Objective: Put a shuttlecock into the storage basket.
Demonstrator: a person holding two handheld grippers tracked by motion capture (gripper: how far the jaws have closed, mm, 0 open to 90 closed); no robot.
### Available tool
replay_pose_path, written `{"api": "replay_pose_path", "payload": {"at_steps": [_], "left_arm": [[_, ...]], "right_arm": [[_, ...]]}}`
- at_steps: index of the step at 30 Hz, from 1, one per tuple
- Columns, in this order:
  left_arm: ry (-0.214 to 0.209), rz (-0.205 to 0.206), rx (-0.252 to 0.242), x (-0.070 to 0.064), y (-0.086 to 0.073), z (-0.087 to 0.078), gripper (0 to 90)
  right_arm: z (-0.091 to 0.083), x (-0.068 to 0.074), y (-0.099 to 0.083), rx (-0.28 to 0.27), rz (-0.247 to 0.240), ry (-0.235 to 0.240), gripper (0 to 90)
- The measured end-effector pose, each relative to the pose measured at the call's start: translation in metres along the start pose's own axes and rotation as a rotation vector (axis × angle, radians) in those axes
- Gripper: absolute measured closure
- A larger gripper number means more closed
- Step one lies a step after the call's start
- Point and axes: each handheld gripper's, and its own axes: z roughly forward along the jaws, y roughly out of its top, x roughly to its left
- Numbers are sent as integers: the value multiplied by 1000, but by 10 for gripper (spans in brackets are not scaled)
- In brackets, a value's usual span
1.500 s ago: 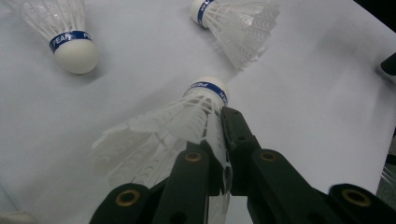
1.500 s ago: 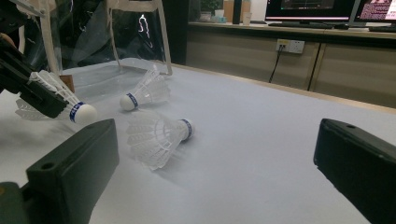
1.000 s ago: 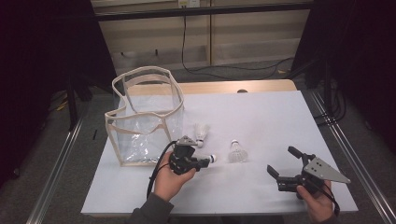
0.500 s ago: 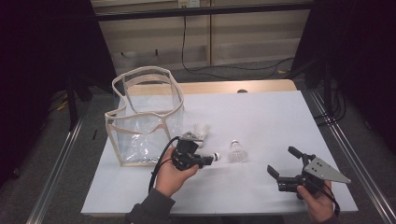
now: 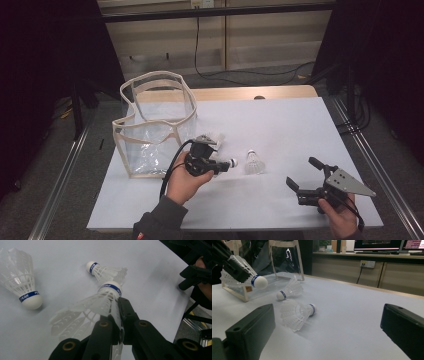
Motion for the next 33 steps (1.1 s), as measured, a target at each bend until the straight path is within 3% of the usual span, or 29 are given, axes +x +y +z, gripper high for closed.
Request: {"api": "replay_pose_path", "payload": {"at_steps": [33], "left_arm": [[2, 4, 7, -8, 40, -14, 887]], "right_arm": [[0, -1, 0, -1, 3, 4, 0]]}}
